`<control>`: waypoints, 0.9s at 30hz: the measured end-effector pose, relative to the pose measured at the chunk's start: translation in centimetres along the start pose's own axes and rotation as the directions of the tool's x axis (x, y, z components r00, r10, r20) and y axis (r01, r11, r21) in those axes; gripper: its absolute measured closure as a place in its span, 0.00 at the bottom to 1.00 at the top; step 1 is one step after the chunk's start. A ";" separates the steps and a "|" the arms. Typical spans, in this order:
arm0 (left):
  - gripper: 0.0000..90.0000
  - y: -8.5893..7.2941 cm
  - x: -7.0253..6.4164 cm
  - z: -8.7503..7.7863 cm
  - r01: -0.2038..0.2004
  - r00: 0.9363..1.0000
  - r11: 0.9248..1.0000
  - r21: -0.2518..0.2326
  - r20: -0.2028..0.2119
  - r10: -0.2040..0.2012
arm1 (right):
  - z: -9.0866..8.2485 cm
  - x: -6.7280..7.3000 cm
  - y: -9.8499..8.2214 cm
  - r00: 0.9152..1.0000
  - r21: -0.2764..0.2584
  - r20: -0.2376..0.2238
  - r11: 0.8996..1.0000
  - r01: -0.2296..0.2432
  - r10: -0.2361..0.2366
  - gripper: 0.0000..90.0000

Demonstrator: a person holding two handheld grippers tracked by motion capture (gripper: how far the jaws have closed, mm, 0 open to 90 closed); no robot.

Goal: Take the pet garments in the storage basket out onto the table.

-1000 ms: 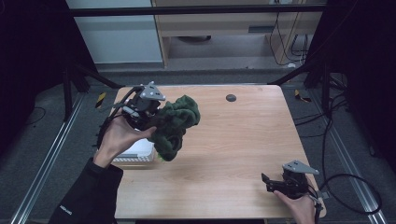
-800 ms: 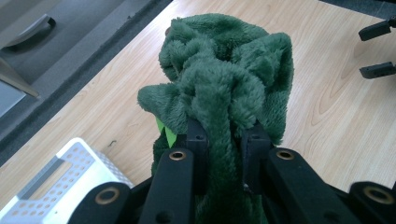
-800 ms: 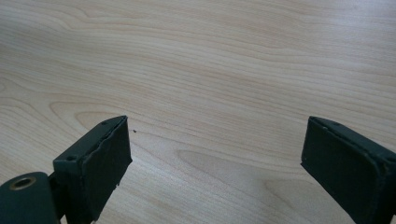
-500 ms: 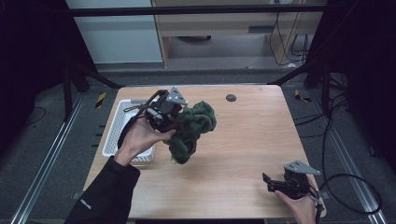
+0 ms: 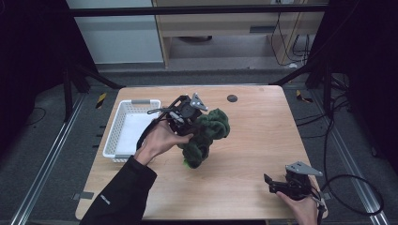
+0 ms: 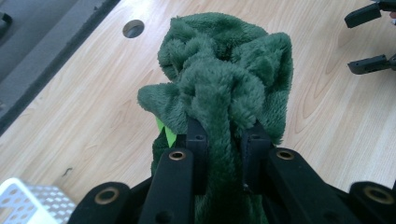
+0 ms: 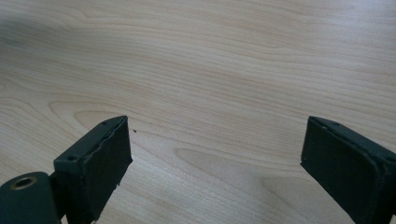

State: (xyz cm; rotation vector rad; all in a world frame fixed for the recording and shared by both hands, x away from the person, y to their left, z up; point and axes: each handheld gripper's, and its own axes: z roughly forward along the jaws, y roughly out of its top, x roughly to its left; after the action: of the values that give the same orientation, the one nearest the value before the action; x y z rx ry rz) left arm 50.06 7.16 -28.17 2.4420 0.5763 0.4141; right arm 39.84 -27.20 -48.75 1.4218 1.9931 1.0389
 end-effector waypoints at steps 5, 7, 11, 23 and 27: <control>0.86 -0.1 -0.4 1.3 -0.005 1.000 1.000 0.007 0.022 0.005 | 0.0 0.0 0.0 1.000 0.001 0.000 1.000 -0.001 0.001 0.10; 0.86 -0.1 -0.6 1.7 -0.010 1.000 1.000 0.012 0.025 0.009 | 0.0 0.0 0.0 1.000 0.004 -0.003 1.000 -0.007 0.007 0.10; 0.86 -0.3 -0.9 2.9 -0.019 0.999 1.000 0.022 0.042 0.018 | 0.0 0.0 0.0 1.000 0.002 0.002 1.000 0.001 -0.001 0.10; 0.86 -1.1 -1.7 5.5 -0.029 0.996 0.998 0.048 0.085 0.025 | 0.1 0.0 -0.1 1.000 0.009 0.001 1.000 0.000 0.000 0.10; 0.85 -1.6 -2.0 6.4 -0.035 0.995 0.998 0.053 0.100 0.029 | 0.1 0.0 -0.1 1.000 0.011 0.001 1.000 0.004 -0.004 0.10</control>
State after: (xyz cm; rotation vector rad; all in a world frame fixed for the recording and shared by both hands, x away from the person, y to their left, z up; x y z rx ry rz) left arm 50.46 4.30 -34.41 2.5109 0.5129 0.2912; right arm 39.84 -27.16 -48.91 1.4228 2.0030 1.0274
